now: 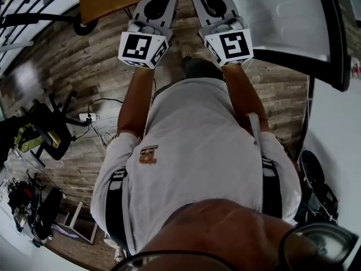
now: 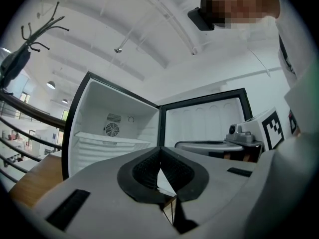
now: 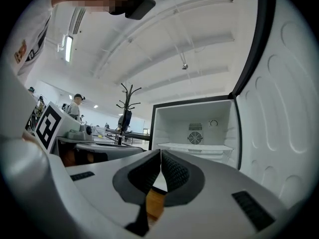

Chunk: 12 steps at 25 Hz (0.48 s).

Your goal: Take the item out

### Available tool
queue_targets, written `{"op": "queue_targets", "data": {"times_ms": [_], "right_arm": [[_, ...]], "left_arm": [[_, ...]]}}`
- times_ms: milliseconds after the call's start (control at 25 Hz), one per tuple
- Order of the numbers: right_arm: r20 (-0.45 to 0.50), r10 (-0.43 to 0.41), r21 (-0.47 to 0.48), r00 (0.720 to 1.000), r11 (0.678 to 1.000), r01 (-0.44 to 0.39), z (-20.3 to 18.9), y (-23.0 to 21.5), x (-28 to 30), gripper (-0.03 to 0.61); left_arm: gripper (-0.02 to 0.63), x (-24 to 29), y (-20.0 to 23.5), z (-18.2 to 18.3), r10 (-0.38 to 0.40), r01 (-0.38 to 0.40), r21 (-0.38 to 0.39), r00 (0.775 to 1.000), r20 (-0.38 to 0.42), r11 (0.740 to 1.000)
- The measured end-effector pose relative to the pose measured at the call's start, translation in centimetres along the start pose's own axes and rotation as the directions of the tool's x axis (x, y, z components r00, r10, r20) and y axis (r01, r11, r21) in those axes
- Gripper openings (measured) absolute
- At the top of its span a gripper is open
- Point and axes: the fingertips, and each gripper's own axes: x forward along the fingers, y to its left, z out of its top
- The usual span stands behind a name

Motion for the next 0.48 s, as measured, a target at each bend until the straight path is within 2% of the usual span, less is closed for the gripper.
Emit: {"op": "queue_targets", "data": {"times_ms": [480], "right_arm": [[0.001, 0.04, 0.054, 0.999, 0.998, -0.04, -1.7, -6.3, 5.9, 0.034]], "left_arm": [[0.018, 8.8, 4.3, -0.9, 0.038, -0.038, 0.018, 0.999, -0.021, 0.999]]}}
